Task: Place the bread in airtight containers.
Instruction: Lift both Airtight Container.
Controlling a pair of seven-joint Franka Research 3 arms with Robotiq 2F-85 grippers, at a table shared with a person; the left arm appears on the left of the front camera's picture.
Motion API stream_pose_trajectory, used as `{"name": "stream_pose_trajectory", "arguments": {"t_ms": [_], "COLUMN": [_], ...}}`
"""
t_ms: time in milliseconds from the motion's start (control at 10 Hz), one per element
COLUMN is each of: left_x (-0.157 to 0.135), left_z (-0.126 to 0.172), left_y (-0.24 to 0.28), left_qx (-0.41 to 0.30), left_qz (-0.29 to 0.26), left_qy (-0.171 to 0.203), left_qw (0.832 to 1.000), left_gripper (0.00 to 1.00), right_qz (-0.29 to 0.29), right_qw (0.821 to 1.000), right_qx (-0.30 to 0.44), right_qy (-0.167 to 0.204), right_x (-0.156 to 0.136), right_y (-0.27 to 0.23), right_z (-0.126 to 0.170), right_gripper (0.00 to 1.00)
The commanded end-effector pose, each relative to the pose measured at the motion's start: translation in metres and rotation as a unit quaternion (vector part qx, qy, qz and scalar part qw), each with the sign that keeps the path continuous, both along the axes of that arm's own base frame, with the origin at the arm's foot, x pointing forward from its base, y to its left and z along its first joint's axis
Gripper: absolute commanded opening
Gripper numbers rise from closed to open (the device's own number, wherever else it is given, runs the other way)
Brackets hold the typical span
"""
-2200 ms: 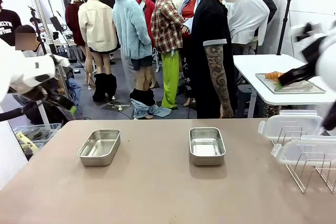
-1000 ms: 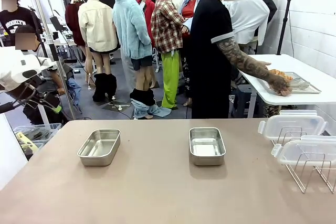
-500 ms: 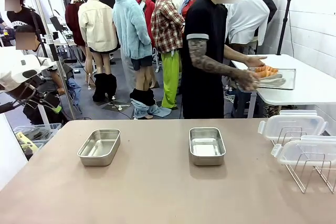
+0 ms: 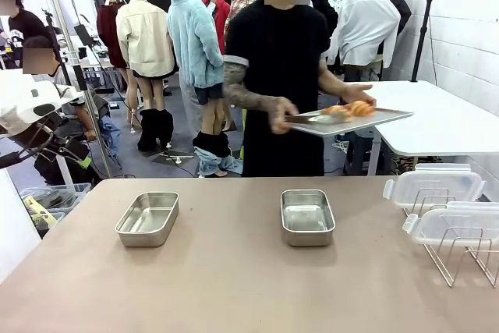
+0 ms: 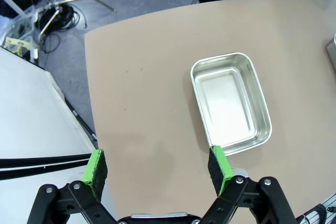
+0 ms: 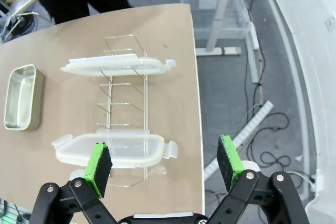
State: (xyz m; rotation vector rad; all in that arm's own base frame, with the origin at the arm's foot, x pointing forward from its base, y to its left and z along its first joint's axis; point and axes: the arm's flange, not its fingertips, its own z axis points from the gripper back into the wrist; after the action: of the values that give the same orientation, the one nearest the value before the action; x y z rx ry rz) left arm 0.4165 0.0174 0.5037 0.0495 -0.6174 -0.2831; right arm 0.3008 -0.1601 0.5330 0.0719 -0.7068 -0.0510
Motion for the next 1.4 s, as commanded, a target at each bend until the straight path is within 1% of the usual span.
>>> {"name": "stream_pose_trajectory", "arguments": {"t_ms": [0, 1300], "left_x": [0.0008, 0.0008], "left_z": [-0.0001, -0.0001], "left_y": [0.0048, 0.0048], "left_qx": [-0.001, -0.001], "left_qz": [-0.002, -0.002], "left_qy": [0.0, 0.0], "left_qw": [1.0, 1.0], "left_gripper": [1.0, 1.0], "right_qz": [0.007, 0.007], "right_qw": [1.0, 1.0], "right_qx": [0.003, 0.003], "right_qy": [-0.004, -0.004], "right_x": [0.0018, 0.0018], "right_y": [-0.0003, -0.0003], "right_z": [-0.0009, -0.0009], "right_gripper": [1.0, 1.0]}}
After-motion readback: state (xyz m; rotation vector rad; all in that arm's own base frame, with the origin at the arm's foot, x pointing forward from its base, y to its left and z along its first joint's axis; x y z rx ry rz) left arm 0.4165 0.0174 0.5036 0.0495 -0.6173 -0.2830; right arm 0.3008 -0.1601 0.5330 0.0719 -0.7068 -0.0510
